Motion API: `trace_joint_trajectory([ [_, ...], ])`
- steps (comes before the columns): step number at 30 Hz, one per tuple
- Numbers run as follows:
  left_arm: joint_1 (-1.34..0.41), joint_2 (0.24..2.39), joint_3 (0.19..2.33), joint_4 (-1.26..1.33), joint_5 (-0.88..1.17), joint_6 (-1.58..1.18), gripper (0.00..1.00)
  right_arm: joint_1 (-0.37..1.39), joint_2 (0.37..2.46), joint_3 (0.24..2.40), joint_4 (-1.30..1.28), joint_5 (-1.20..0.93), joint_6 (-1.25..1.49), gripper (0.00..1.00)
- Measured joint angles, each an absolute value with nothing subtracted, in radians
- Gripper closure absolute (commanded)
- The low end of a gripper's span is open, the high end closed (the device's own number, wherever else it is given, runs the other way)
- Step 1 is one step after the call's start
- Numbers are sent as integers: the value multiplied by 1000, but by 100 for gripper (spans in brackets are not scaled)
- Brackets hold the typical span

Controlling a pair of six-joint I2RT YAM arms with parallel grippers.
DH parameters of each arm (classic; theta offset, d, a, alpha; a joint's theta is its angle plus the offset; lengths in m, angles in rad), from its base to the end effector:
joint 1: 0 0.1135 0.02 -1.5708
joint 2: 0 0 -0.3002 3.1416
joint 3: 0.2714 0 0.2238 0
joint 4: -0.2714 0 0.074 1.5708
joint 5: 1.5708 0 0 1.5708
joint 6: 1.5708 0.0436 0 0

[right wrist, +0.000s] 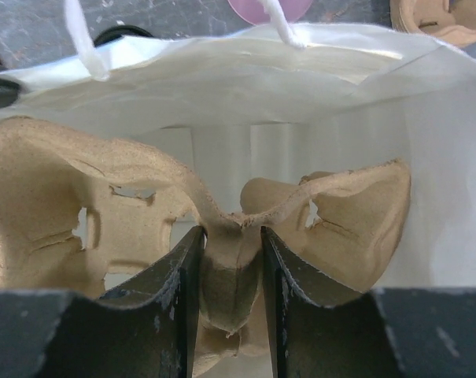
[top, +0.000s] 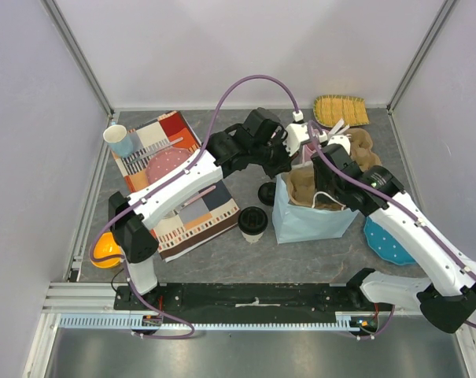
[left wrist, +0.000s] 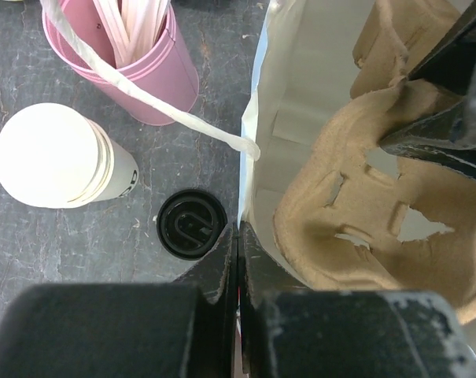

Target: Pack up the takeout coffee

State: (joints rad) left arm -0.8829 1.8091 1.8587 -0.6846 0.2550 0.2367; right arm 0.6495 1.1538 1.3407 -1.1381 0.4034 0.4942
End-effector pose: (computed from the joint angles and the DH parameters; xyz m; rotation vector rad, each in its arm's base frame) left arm 0.2434 -0.3135 0.4069 1.3194 1.8307 -0.6351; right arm 0.1421 0.0864 0.3941 -0.0297 2.4168 0.0031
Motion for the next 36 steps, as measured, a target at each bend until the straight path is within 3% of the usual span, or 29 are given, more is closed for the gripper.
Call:
trace_joint_trajectory([
  [17, -883, 1771, 1809, -664, 289, 307, 98, 608, 1146, 1327, -1146, 404, 474, 62],
  [26, -883, 1771, 1803, -662, 290, 347, 98, 606, 1135, 1429, -1179, 401, 470, 63],
  [36, -883, 1770, 1806, -664, 295, 353, 98, 606, 1135, 1364, -1158, 371, 453, 64],
])
